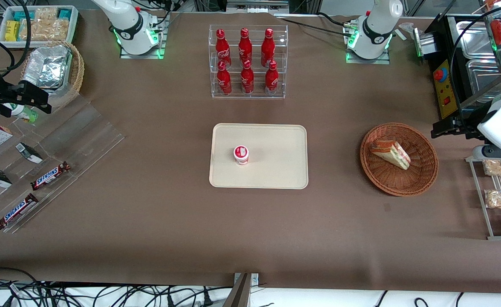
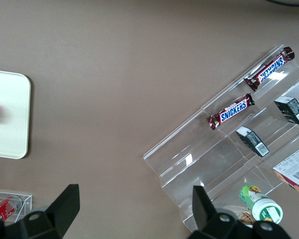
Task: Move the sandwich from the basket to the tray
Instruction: 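Move the left gripper toward the sandwich in the wicker basket, then lower the open left gripper around the wrapped sandwich in the basket, then close the left gripper on the sandwich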
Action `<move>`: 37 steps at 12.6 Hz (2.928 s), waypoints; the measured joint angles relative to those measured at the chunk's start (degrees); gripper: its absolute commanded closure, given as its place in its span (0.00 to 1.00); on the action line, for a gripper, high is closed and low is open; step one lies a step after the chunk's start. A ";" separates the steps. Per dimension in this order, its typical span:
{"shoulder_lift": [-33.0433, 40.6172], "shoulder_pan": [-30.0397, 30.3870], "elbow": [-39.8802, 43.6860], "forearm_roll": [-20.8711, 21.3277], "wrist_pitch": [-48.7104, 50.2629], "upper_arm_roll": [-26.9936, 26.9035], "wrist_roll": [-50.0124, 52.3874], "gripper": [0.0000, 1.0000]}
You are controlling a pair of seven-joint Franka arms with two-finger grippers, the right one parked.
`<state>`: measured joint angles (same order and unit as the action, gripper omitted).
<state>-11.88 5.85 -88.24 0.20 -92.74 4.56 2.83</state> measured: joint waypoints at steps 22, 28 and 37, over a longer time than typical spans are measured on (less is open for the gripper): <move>-1.24 -0.24 -41.00 10.60 -51.31 1.48 63.34 0.00; -4.14 -0.25 -41.89 11.28 -54.41 1.50 64.49 0.00; -4.38 -0.25 -42.75 11.40 -54.60 1.59 64.37 1.00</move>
<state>-16.26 5.60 -130.99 11.60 -147.33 6.15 67.20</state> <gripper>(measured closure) 0.581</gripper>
